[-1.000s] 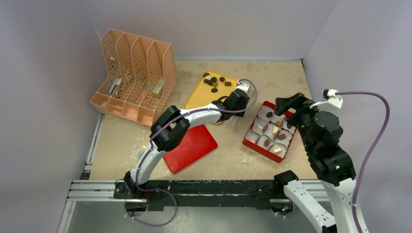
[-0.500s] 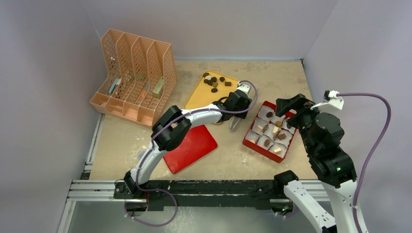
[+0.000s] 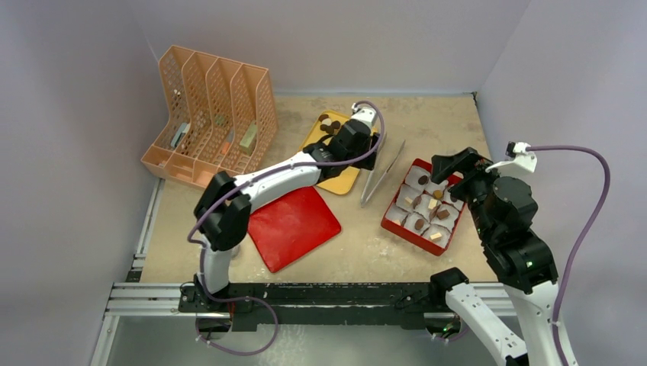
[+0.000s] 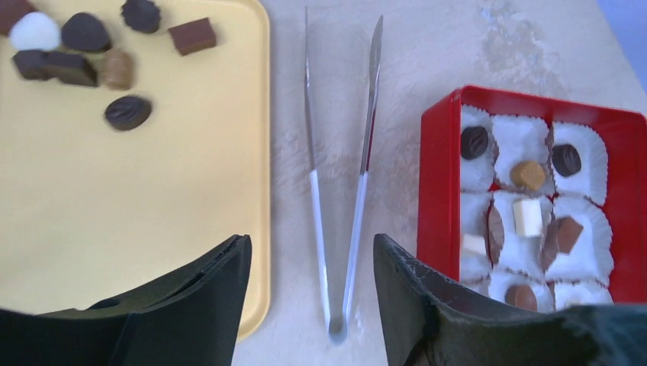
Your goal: Pack the chocolate
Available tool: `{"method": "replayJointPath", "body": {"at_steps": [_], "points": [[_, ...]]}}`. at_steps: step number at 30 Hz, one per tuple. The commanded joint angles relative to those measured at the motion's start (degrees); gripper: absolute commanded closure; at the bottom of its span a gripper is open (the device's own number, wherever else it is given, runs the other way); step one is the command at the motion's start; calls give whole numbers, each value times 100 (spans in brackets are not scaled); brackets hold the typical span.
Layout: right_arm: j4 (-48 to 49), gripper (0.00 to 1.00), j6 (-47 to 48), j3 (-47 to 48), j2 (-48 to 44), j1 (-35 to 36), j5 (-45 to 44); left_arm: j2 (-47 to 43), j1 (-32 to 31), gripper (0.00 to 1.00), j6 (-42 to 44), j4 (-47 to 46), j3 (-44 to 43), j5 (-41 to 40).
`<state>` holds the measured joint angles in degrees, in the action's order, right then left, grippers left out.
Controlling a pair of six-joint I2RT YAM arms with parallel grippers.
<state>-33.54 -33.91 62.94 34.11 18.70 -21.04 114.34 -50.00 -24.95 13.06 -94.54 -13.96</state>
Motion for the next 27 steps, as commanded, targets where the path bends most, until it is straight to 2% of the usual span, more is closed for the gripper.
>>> {"method": "replayJointPath", "body": {"at_steps": [1, 4, 12, 15, 27], "points": [[232, 4, -36, -12, -3, 9, 113, -730, 7, 44, -123, 692, 460, -182], [234, 4, -11, -2, 0, 12, 117, -1062, 4, 51, -56, 1027, 801, -69], [257, 4, 9, 16, 27, 11, 111, -1824, -6, 56, 259, 1710, 1683, 550], [311, 4, 14, 41, 85, 11, 113, -1950, -98, 69, 247, 1838, 2166, 816], [314, 4, 38, 64, 166, 11, 94, -1544, -668, 69, 125, 1520, 2619, 987]]}}
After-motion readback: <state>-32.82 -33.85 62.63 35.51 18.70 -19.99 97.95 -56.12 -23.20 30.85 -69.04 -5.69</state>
